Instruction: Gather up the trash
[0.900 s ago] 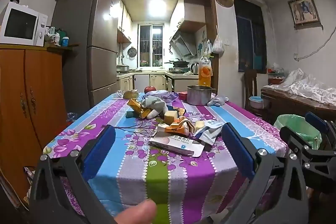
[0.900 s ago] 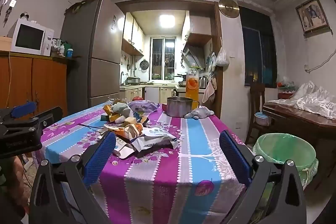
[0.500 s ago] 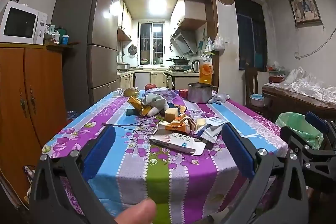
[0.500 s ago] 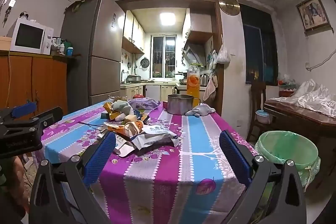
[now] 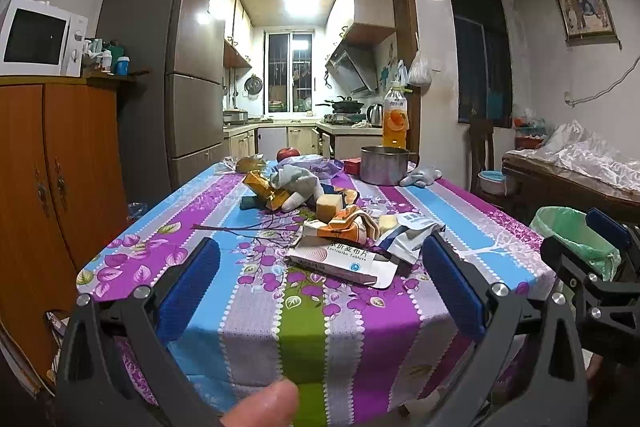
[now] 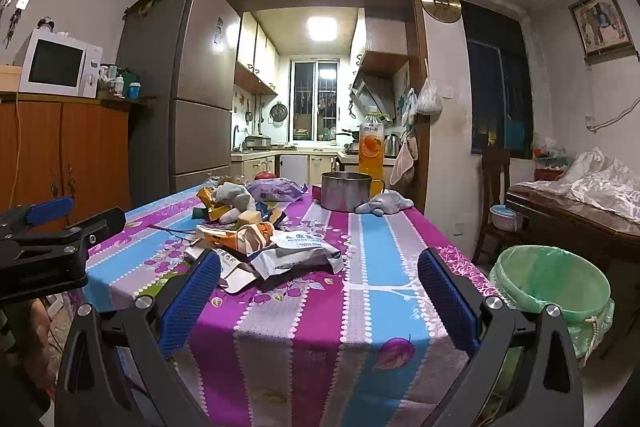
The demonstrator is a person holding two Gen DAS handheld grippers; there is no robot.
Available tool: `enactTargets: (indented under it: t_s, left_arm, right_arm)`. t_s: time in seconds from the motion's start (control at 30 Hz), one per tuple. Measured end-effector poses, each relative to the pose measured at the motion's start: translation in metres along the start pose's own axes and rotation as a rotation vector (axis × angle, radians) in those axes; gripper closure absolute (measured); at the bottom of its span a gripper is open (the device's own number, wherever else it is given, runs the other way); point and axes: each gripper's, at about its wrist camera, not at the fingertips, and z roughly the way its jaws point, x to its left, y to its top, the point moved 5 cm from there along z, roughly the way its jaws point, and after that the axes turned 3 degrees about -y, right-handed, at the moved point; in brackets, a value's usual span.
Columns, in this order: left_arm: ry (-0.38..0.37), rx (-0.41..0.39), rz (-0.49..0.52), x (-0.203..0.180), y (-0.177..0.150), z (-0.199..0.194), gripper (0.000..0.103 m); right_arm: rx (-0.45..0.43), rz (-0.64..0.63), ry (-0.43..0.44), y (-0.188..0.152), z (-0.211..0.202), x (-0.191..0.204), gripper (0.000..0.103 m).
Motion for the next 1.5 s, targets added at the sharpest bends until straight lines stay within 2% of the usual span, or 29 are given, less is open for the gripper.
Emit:
enactTargets:
  t_s: [1.5]
  left_arm:
    - [0.004,0.029,-0.002,0.001,-0.006,0.015,0.005]
  right_arm:
    - [0.032,0.007,0.016,-0.012,0.019,0.003,0.005]
